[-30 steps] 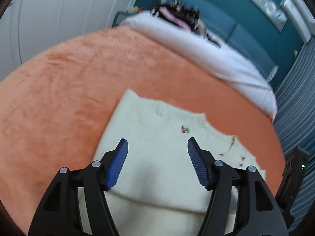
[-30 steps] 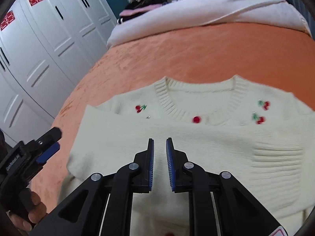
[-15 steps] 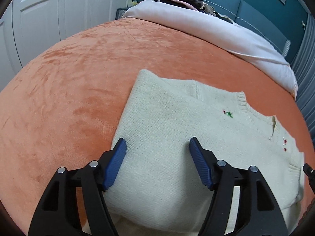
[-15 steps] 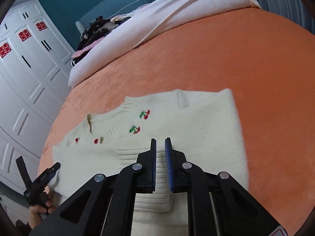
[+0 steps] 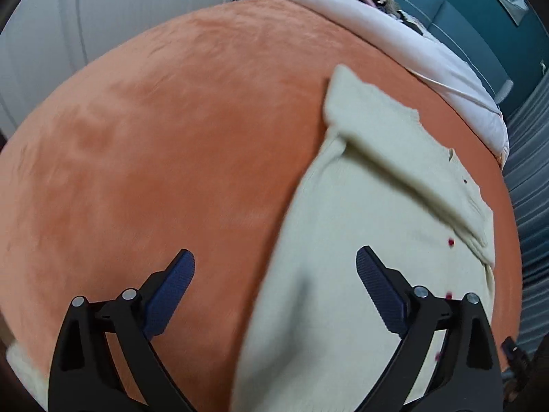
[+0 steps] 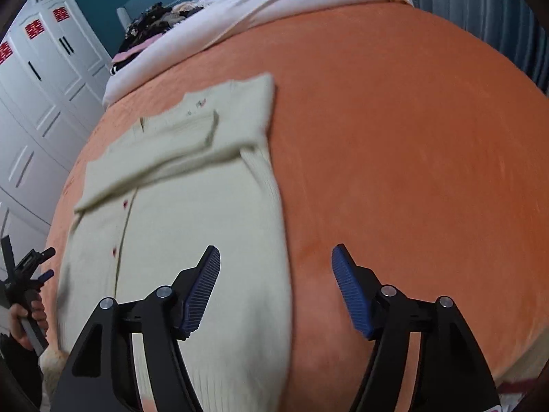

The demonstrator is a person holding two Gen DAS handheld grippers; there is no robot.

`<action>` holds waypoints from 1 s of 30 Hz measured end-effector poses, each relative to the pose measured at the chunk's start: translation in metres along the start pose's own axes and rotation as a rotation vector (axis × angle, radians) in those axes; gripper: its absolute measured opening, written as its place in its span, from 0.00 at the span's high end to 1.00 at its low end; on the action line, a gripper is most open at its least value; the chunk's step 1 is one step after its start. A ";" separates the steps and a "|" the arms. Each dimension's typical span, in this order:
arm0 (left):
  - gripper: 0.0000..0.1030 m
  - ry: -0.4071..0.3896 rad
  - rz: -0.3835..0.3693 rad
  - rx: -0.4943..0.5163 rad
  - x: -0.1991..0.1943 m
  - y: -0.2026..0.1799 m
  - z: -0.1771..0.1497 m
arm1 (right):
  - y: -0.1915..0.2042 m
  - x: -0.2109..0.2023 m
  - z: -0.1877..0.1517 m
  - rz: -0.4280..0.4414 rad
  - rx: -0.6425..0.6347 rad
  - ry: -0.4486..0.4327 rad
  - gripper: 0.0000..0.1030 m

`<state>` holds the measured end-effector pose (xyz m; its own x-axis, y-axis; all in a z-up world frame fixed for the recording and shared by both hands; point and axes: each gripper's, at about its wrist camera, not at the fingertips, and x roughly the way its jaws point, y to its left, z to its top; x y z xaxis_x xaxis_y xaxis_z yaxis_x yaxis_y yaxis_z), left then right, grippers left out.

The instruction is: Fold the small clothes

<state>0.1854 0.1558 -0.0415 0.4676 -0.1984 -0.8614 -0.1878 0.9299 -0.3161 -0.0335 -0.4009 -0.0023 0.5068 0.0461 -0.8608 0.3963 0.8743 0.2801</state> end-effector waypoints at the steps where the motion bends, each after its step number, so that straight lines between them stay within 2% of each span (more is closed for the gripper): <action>1: 0.10 0.044 -0.010 -0.043 -0.008 0.016 -0.019 | -0.010 -0.005 -0.023 0.016 0.042 0.039 0.34; 3: 0.10 0.112 -0.051 -0.108 -0.018 0.037 -0.052 | -0.018 -0.010 -0.058 0.070 0.099 0.105 0.34; 7: 0.07 0.132 -0.124 -0.114 -0.032 0.035 -0.091 | -0.008 -0.004 -0.099 0.182 0.157 0.166 0.34; 10: 0.07 0.149 -0.183 -0.128 -0.027 0.025 -0.101 | 0.010 0.010 -0.106 0.258 0.189 0.161 0.34; 13: 0.07 0.121 -0.201 -0.141 -0.020 0.018 -0.102 | 0.019 0.022 -0.103 0.262 0.234 0.125 0.33; 14: 0.10 0.116 -0.196 -0.158 -0.019 0.017 -0.101 | 0.022 0.024 -0.102 0.274 0.250 0.110 0.33; 15: 0.15 0.107 -0.196 -0.171 -0.020 0.016 -0.099 | 0.027 0.024 -0.101 0.288 0.261 0.092 0.41; 16: 0.39 0.096 -0.204 -0.167 -0.022 0.014 -0.097 | 0.029 0.024 -0.099 0.298 0.267 0.082 0.50; 17: 0.72 0.106 -0.225 -0.149 -0.022 0.011 -0.094 | 0.032 0.024 -0.096 0.302 0.266 0.080 0.70; 18: 0.82 0.133 -0.244 -0.144 -0.020 0.008 -0.091 | 0.035 0.021 -0.093 0.311 0.263 0.073 0.90; 20: 0.89 0.131 -0.266 -0.146 -0.027 0.004 -0.086 | 0.038 0.009 -0.085 0.322 0.241 0.039 0.91; 25: 0.92 0.053 -0.291 -0.047 -0.076 -0.010 -0.081 | 0.048 -0.041 -0.069 0.360 0.132 -0.058 0.93; 27: 0.92 0.050 -0.310 -0.014 -0.094 -0.012 -0.083 | 0.048 -0.061 -0.067 0.359 0.088 -0.073 0.93; 30: 0.92 0.060 -0.300 0.057 -0.121 -0.015 -0.096 | 0.043 -0.086 -0.072 0.356 0.015 -0.049 0.93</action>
<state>0.0488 0.1360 0.0296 0.4429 -0.4828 -0.7554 0.0000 0.8426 -0.5386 -0.1150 -0.3330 0.0529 0.6507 0.3235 -0.6869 0.1989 0.8005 0.5654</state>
